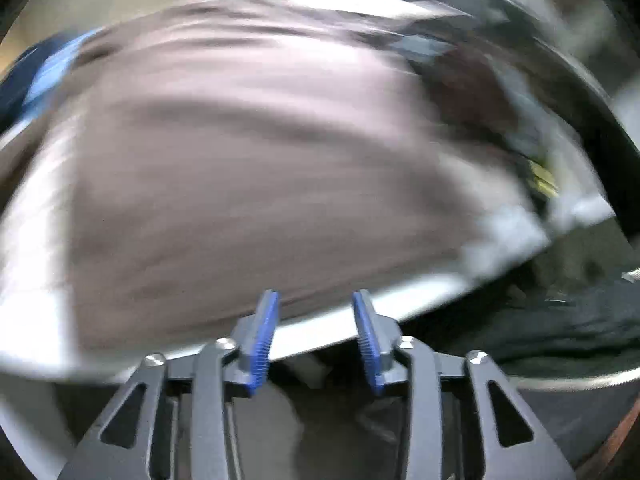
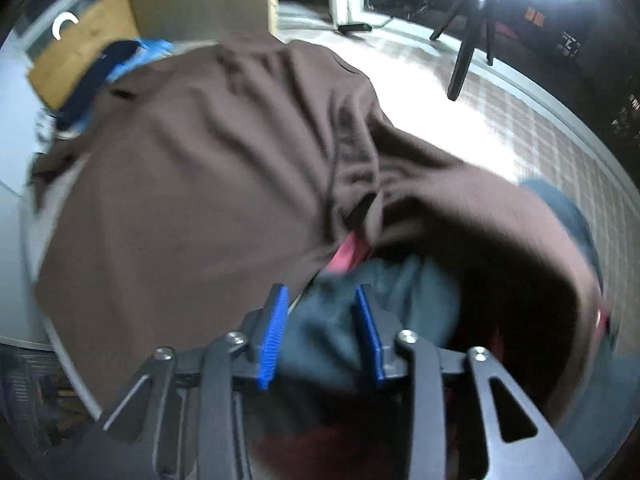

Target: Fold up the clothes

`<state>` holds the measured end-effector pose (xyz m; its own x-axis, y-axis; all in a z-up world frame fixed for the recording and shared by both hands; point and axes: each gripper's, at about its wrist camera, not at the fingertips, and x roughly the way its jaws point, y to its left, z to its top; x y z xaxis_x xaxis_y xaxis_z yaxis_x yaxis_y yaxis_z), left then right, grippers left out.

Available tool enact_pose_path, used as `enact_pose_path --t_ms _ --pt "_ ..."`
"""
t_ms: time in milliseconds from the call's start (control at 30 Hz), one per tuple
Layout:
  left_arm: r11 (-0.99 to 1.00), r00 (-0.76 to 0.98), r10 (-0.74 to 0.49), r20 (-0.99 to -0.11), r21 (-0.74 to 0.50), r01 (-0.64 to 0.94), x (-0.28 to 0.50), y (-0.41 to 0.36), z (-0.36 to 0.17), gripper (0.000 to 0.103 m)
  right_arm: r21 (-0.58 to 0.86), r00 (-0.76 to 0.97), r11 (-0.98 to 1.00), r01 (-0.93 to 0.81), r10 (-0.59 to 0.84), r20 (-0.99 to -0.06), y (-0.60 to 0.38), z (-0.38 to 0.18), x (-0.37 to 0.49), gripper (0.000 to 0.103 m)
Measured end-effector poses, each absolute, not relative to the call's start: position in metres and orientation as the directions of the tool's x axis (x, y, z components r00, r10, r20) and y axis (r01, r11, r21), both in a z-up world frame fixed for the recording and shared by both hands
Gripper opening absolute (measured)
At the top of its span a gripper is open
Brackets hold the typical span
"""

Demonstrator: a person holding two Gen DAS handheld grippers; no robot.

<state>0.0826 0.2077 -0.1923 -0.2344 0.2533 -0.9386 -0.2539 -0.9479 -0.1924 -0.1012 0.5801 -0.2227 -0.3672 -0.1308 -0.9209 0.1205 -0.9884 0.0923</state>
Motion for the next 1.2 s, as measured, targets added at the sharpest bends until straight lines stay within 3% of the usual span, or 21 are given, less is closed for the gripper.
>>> enact_pose_path --t_ms 100,200,333,433,567,600,633,800,833,867,900,1100,1200 --pt "-0.993 -0.268 0.119 -0.956 -0.117 -0.023 0.077 0.114 -0.201 0.04 0.142 -0.387 -0.982 0.125 -0.18 -0.904 0.564 -0.213 -0.038 0.04" --pt "-0.985 -0.284 0.151 -0.947 -0.17 0.042 0.067 0.062 -0.209 0.04 0.166 -0.402 -0.976 0.143 -0.211 -0.891 0.542 -0.213 0.008 0.04" --pt "-0.971 -0.251 0.234 -0.939 -0.24 -0.007 0.052 0.054 -0.229 0.041 0.266 -0.354 -0.961 0.079 -0.277 -0.893 0.527 -0.229 0.046 0.044" --pt "-0.963 -0.214 0.268 -0.939 -0.259 -0.069 0.044 0.064 -0.242 0.041 0.339 -0.294 -0.939 -0.064 -0.307 -0.905 0.525 -0.259 0.071 0.044" --pt "-0.947 -0.205 0.311 -0.928 -0.284 -0.15 0.043 0.073 -0.247 0.039 0.364 -0.26 -0.914 -0.178 -0.313 -0.914 0.515 -0.292 0.092 0.044" --pt "-0.944 -0.201 0.315 -0.927 -0.285 -0.166 0.042 0.073 -0.247 0.032 0.362 -0.256 -0.913 -0.19 -0.31 -0.916 0.511 -0.297 0.096 0.044" --pt "-0.94 -0.194 0.325 -0.926 -0.292 -0.178 0.042 0.073 -0.247 0.019 0.368 -0.264 -0.908 -0.198 -0.313 -0.912 0.507 -0.298 0.098 0.044" --pt "-0.917 -0.187 0.363 -0.913 -0.315 -0.242 0.047 0.067 -0.234 0.012 0.363 -0.271 -0.913 -0.188 -0.307 -0.912 0.487 -0.298 0.101 0.044" --pt "-0.915 -0.196 0.366 -0.91 -0.314 -0.252 0.049 0.065 -0.227 0.011 0.354 -0.264 -0.918 -0.18 -0.301 -0.916 0.483 -0.298 0.101 0.041" --pt "-0.914 -0.21 0.367 -0.906 -0.31 -0.261 0.052 0.063 -0.219 0.011 0.345 -0.258 -0.923 -0.171 -0.296 -0.92 0.478 -0.298 0.101 0.014" --pt "-0.914 -0.223 0.367 -0.903 -0.305 -0.269 0.054 0.061 -0.212 0.011 0.336 -0.252 -0.928 -0.162 -0.29 -0.923 0.474 -0.299 0.101 0.005" --pt "-0.914 -0.17 0.345 -0.923 -0.289 -0.285 0.056 0.071 -0.242 0.011 0.233 -0.215 -0.957 -0.174 -0.194 -0.957 0.469 -0.297 0.102 0.004" --pt "-0.909 -0.17 0.346 -0.923 -0.284 -0.306 0.055 0.071 -0.233 0.015 0.114 -0.162 -0.989 -0.096 -0.098 -0.982 0.451 -0.293 0.094 0.005"
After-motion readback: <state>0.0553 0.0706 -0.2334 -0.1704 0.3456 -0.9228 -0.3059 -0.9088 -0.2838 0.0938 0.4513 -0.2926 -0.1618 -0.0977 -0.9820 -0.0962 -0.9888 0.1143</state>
